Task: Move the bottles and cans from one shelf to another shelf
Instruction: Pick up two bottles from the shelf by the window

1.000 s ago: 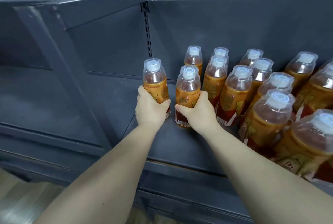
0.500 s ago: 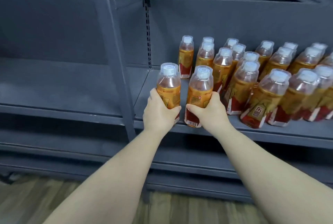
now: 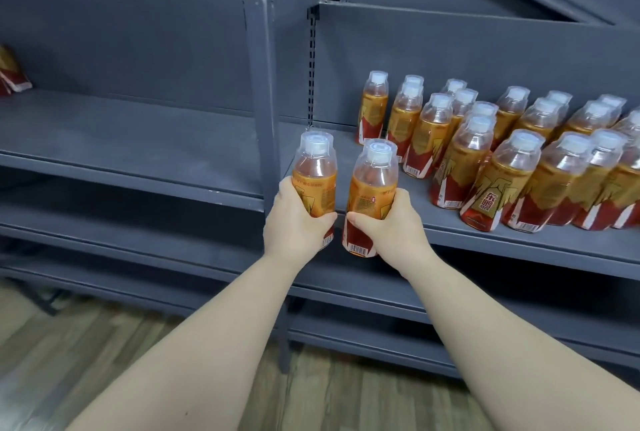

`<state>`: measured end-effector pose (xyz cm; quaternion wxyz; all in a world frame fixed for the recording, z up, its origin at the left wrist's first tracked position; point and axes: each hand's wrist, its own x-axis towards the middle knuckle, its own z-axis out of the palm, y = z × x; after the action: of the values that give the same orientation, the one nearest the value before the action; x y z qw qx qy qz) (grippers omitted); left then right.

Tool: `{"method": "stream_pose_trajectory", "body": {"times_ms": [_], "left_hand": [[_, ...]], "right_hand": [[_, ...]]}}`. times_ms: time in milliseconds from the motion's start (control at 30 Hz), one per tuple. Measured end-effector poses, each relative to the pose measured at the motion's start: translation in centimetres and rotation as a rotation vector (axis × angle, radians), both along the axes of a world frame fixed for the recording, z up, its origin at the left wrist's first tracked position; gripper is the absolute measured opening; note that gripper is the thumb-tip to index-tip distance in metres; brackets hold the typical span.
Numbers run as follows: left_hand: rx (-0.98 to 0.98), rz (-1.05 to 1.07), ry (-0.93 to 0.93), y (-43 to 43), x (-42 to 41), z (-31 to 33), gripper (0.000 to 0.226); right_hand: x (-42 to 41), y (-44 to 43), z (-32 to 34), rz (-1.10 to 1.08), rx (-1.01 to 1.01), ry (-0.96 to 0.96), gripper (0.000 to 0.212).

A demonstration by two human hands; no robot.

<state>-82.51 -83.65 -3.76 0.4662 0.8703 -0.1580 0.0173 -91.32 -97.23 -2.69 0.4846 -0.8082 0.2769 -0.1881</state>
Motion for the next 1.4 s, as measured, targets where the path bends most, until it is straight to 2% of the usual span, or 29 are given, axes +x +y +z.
{"method": "stream_pose_trajectory", "body": {"times_ms": [300,633,900,1200,1400], "left_hand": [[0.018,0.162,-0.004,4.7,-0.9,-0.4,0.069],[0.012,0.425,-0.006,14.9,1.2,-0.1,0.072],[-0.011,0.563,0.015,25.8,6.4,-0.3,0.065],[-0.024,0.626,0.005,37.0,13.5,-0.1,0.064],[-0.062,0.698,0.037,42.6,17.2,-0.8,0.063]], "right_hand": [[1.5,3.0,0.1,0.179,0.019,0.006,0.062],[7.4,12.3,0.1,0.452,0.002,-0.011,0.059],[14.8,22.3,-0.5,0.564,-0.017,-0.010,0.062],[23.5,33.7,-0.9,0.640,0.014,-0.006,0.068],[28.3,39.5,-1.3,0.712,-0.001,-0.001,0.064]]}}
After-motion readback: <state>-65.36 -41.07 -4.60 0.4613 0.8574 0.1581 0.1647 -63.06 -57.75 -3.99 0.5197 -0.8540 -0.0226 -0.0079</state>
